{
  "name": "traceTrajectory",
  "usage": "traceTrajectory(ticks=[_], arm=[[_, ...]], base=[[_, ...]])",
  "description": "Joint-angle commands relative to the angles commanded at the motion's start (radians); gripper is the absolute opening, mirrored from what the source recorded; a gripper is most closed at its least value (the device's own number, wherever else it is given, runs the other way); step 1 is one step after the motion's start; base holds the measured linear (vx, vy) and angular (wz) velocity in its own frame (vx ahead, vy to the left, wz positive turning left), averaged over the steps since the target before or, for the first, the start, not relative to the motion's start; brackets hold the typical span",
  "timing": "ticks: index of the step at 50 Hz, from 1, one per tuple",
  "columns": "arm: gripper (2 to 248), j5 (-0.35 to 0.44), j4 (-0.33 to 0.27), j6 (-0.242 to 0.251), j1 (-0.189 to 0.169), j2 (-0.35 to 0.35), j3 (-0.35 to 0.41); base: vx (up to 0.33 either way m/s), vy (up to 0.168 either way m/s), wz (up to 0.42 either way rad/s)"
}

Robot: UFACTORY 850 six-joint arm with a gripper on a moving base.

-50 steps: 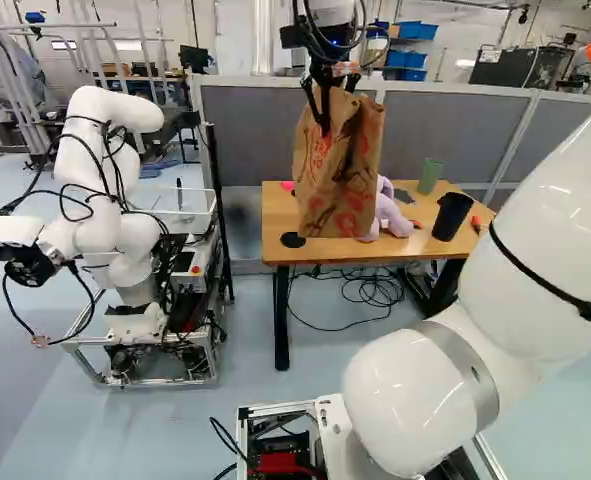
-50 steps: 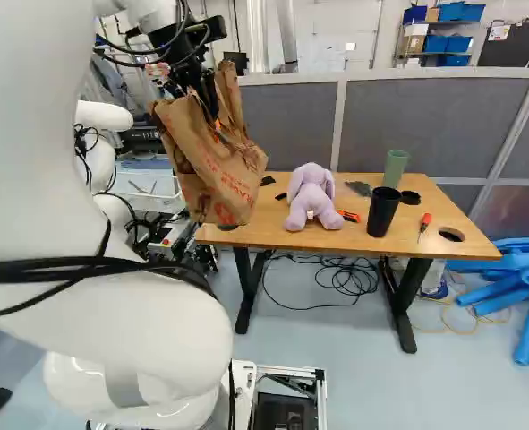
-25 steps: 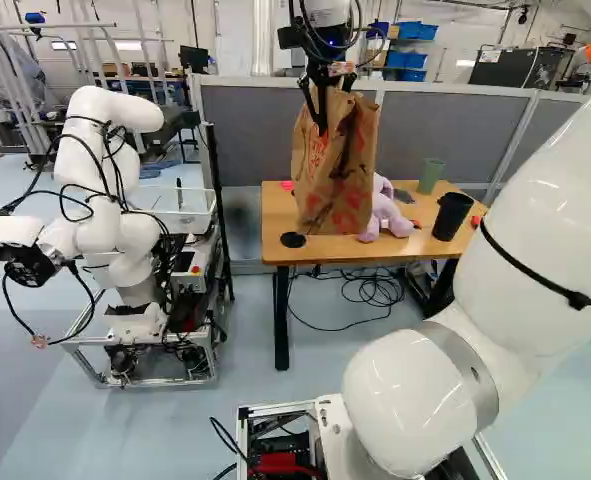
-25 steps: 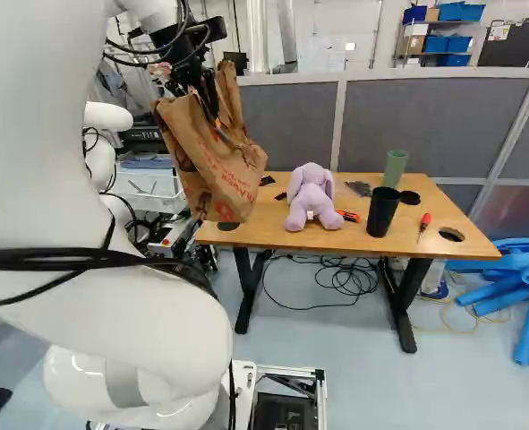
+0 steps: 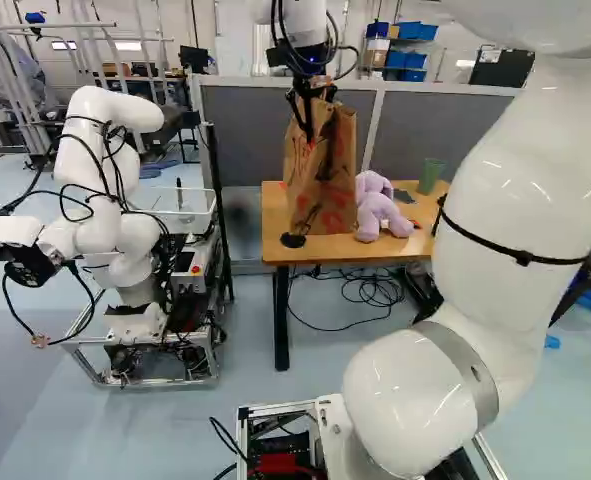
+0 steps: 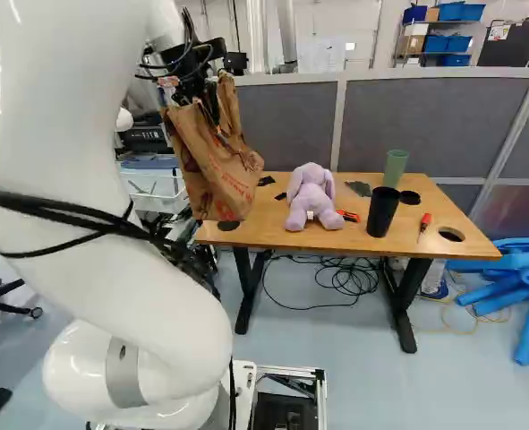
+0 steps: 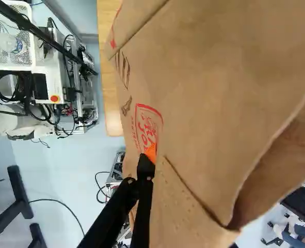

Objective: Pick up the bag on the ground and place it on the table

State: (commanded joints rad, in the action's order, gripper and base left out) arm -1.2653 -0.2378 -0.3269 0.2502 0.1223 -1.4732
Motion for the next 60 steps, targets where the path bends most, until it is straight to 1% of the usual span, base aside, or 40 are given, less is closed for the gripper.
traceTrajectory(ticks=[36,60], arm=[[21,0.000,0.000,0.000,0.020,0.260,-0.193],[21,0.000,0.000,0.000,0.020,0.425,-0.338]], base=[[0.000,0.000,0.000],[0.000,0.000,0.000]])
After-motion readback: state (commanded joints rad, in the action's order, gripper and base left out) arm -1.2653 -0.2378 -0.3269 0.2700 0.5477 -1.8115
